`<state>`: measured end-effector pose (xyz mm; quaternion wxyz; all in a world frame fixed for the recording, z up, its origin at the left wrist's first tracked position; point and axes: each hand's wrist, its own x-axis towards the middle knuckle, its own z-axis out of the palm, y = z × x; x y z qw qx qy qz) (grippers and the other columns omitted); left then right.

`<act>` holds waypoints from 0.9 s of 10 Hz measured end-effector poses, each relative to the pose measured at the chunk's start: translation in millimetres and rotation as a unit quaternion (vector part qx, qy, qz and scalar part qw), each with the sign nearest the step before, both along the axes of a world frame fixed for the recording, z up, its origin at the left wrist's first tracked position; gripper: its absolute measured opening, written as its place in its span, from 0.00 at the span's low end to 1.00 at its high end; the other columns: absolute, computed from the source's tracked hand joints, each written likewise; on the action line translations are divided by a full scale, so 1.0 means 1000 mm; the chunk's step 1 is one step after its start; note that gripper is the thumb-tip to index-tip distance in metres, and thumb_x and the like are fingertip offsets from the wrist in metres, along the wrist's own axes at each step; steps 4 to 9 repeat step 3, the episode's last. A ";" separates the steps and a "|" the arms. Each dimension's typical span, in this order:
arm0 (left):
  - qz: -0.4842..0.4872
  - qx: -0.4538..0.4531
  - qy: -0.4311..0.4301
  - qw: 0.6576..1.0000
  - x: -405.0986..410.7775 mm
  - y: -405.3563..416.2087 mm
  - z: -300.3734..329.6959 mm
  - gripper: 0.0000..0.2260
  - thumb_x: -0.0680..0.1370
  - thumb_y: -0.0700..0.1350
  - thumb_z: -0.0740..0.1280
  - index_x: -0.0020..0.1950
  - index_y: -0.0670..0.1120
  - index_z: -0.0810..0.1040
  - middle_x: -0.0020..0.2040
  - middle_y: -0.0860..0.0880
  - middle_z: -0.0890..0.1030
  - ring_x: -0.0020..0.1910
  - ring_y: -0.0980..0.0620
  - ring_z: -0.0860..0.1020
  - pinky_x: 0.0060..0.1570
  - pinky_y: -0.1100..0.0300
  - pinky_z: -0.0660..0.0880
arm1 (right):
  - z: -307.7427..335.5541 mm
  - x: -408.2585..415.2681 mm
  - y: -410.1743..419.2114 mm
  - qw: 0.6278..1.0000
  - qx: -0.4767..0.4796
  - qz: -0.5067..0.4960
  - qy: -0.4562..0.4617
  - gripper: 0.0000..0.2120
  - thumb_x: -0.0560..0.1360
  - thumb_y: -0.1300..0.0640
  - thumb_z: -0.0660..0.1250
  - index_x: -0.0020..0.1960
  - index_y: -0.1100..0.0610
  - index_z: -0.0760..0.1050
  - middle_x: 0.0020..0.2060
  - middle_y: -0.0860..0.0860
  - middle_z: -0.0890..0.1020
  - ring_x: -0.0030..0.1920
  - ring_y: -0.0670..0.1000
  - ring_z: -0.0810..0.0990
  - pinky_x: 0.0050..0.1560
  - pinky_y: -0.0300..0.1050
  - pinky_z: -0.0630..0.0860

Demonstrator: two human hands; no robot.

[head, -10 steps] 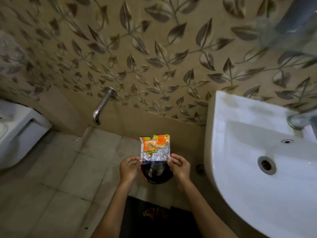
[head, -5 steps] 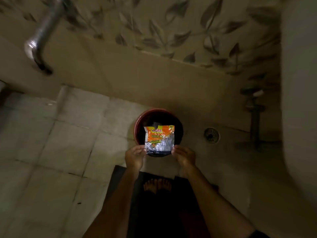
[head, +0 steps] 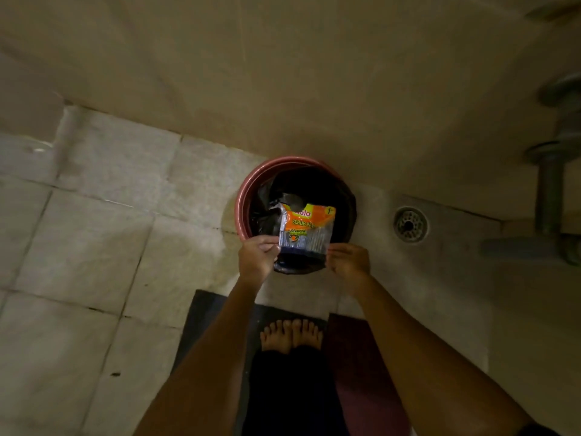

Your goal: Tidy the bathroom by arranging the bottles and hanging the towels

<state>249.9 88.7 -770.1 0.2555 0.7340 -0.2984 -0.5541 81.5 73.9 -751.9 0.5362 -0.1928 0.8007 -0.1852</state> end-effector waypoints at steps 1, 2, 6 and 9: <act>-0.074 0.007 -0.020 0.997 -0.002 -0.003 -0.014 0.15 0.76 0.31 0.64 0.62 0.36 0.75 0.60 0.38 0.79 0.60 0.42 0.77 0.56 0.59 0.72 | -0.009 0.001 -0.005 0.998 0.009 0.062 0.009 0.22 0.70 0.75 0.68 0.63 0.67 0.72 0.62 0.63 0.76 0.61 0.60 0.77 0.63 0.55 0.74; -0.097 0.034 -0.034 0.994 -0.002 -0.002 -0.015 0.20 0.76 0.31 0.64 0.67 0.37 0.70 0.64 0.38 0.75 0.63 0.41 0.75 0.58 0.56 0.72 | -0.005 0.006 -0.006 0.994 0.024 0.111 0.003 0.30 0.71 0.72 0.69 0.71 0.65 0.65 0.69 0.61 0.70 0.68 0.59 0.70 0.67 0.54 0.70; -0.102 0.057 -0.009 0.993 -0.003 0.002 -0.022 0.25 0.76 0.32 0.65 0.72 0.37 0.64 0.67 0.36 0.72 0.65 0.39 0.72 0.63 0.49 0.72 | -0.001 0.010 -0.004 0.993 0.024 0.107 -0.031 0.31 0.72 0.72 0.67 0.72 0.64 0.62 0.71 0.61 0.67 0.70 0.58 0.68 0.67 0.50 0.69; -0.102 0.057 -0.009 0.993 -0.003 0.002 -0.022 0.25 0.76 0.32 0.65 0.72 0.37 0.64 0.67 0.36 0.72 0.65 0.39 0.72 0.63 0.49 0.72 | -0.001 0.010 -0.004 0.993 0.024 0.107 -0.031 0.31 0.72 0.72 0.67 0.72 0.64 0.62 0.71 0.61 0.67 0.70 0.58 0.68 0.67 0.50 0.69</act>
